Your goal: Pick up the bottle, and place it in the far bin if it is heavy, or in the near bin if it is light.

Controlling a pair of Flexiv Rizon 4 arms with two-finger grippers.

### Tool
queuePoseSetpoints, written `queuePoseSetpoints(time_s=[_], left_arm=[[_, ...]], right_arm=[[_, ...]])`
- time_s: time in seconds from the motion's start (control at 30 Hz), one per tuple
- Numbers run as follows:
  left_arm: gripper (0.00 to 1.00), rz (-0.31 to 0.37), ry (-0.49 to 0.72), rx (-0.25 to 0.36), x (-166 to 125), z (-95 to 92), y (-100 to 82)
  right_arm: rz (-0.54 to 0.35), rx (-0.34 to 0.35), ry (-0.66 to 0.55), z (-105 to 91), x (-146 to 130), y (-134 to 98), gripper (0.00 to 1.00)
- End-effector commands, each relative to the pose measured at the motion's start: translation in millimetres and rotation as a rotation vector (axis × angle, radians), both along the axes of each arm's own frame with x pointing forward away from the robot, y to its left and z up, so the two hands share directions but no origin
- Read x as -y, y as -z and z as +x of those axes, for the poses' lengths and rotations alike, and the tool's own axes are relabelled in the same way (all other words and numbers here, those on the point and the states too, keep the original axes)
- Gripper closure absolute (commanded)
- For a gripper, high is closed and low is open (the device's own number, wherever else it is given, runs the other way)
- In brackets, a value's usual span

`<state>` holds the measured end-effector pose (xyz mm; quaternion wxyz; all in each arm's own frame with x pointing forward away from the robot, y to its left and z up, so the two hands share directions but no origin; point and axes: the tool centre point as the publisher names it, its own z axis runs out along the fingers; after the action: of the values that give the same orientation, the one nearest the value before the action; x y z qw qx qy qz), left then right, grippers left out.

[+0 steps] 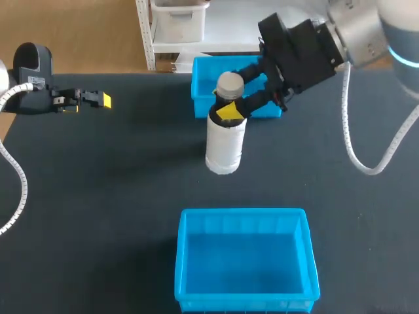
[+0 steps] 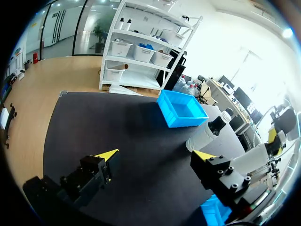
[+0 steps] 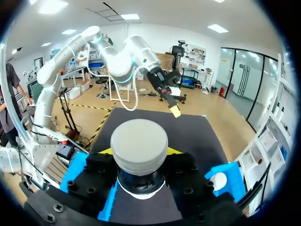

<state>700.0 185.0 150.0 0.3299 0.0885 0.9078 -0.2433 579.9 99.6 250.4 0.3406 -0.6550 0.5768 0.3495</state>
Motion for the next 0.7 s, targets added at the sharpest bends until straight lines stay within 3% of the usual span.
queuePoseSetpoints(time_s=[0.03,0.7], left_arm=[[0.0,0.0,0.0,0.0,0.0,0.0,0.0],[0.0,0.0,0.0,0.0,0.0,0.0,0.0]], right_arm=[[-0.001,0.011,-0.02,-27.2,-0.6,-15.4,1.0],[-0.022,-0.048,-0.118,-114.1,-4.4,2.3,1.0]])
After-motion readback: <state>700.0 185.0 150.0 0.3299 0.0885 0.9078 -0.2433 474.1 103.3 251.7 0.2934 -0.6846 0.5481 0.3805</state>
